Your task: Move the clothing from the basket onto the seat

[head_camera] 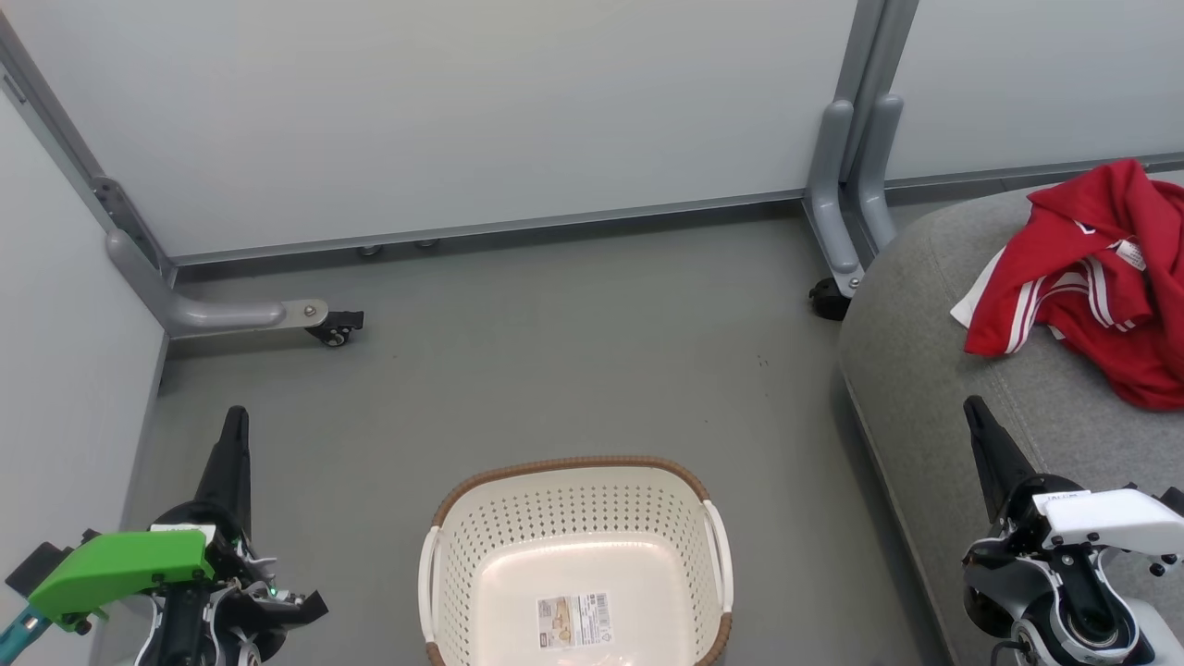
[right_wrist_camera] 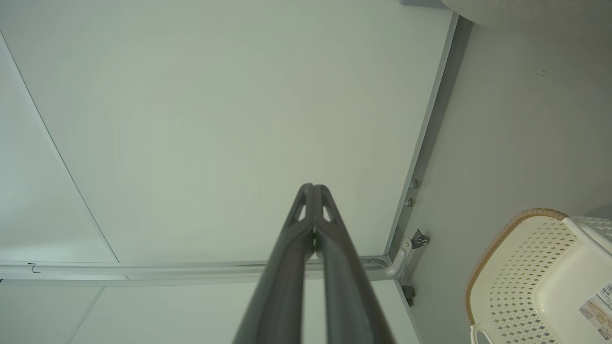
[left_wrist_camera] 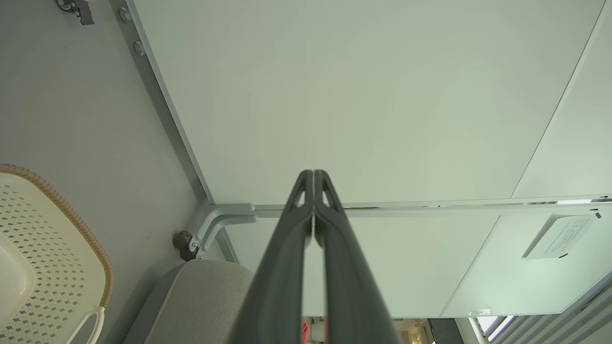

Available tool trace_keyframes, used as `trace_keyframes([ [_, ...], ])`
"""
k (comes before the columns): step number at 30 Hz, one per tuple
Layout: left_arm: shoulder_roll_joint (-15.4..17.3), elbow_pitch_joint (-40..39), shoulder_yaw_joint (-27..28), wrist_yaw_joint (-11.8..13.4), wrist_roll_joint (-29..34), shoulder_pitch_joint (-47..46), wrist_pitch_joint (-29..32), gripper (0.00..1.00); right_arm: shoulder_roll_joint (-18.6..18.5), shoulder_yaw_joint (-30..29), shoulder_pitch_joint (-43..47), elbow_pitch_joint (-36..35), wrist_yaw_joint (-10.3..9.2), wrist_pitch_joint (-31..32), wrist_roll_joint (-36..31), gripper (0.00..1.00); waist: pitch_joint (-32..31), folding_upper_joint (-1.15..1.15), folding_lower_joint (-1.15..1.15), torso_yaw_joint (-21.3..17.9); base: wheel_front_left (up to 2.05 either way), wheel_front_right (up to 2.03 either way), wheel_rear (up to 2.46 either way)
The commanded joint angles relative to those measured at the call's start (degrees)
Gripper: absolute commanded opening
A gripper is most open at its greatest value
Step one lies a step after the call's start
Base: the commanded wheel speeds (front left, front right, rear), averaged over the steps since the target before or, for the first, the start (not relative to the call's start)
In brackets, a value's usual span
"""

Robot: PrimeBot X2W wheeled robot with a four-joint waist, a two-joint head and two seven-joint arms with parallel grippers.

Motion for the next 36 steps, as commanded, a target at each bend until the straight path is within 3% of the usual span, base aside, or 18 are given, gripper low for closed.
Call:
trace_keyframes([
  [1, 0.2, -0.2, 0.1, 0.1, -0.1, -0.7, 0.1, 0.0, -0.5, 0.2, 0.1, -0.2, 0.0, -0.4, 0.5, 0.0, 0.0, 0.0, 0.0, 0.0, 0.0, 0.0, 0.0],
  [36, 0.2, -0.3, 0.1, 0.1, -0.1, -0.7, 0.1, 0.0, -4.4, 5.3, 0.2, -1.4, 0.0, -4.5, 5.1, 0.0, 0.0, 0.0, 0.0, 0.0, 0.0, 0.0, 0.0],
])
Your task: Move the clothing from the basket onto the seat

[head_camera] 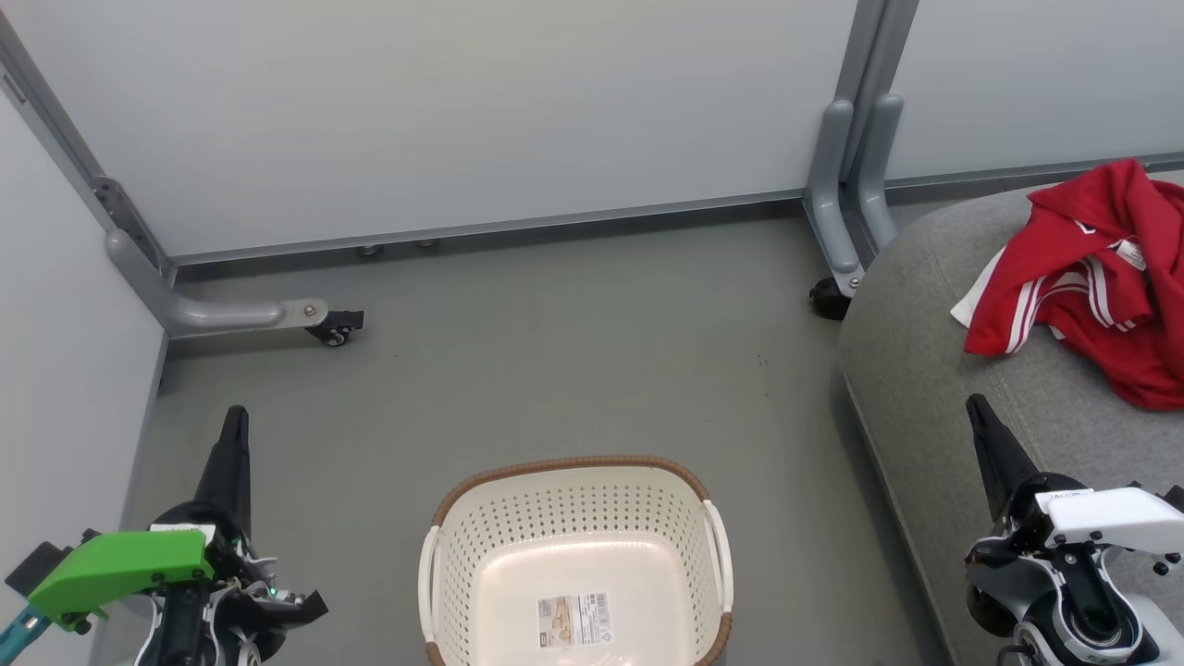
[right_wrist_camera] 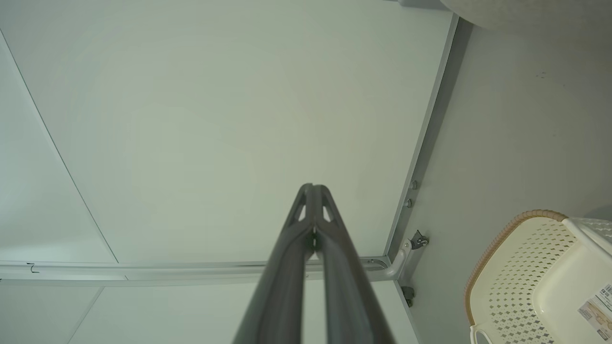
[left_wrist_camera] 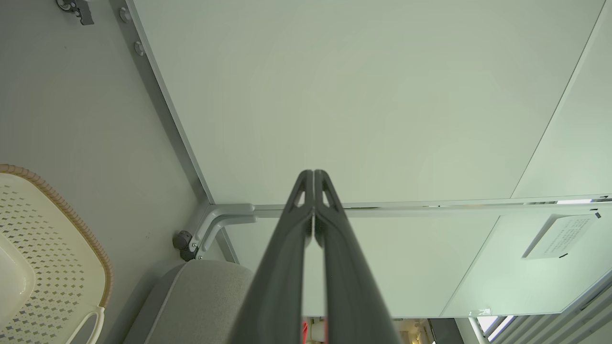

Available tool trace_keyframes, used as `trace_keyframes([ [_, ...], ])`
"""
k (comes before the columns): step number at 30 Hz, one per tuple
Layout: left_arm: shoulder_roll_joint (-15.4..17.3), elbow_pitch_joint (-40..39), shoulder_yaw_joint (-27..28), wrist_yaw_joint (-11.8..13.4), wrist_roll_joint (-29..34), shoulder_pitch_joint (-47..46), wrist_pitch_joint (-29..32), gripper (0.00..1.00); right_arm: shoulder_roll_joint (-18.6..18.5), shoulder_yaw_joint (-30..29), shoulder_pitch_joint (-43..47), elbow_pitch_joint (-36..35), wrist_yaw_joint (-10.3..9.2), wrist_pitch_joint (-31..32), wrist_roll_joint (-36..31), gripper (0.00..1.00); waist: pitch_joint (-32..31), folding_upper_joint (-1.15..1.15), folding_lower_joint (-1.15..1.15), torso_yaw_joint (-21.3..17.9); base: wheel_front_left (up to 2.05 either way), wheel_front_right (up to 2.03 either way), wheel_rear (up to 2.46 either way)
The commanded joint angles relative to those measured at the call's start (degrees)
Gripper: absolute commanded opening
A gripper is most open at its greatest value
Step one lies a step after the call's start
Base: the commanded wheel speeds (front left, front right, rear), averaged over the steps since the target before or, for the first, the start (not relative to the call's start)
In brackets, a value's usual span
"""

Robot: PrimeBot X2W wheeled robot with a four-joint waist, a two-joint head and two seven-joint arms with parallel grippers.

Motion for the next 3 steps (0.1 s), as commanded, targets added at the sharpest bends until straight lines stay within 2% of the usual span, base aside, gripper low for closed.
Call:
trace_keyframes([
  [1, 0.2, -0.2, 0.1, 0.1, -0.1, -0.7, 0.1, 0.0, -0.5, 0.3, 0.2, -0.3, 0.0, -0.3, 0.5, 0.0, 0.0, 0.0, 0.0, 0.0, 0.0, 0.0, 0.0],
  [3, 0.2, -0.2, 0.1, 0.1, -0.1, -0.7, 0.1, 0.0, -0.8, 0.6, 0.2, -0.3, 0.0, -0.7, 0.9, 0.0, 0.0, 0.0, 0.0, 0.0, 0.0, 0.0, 0.0],
])
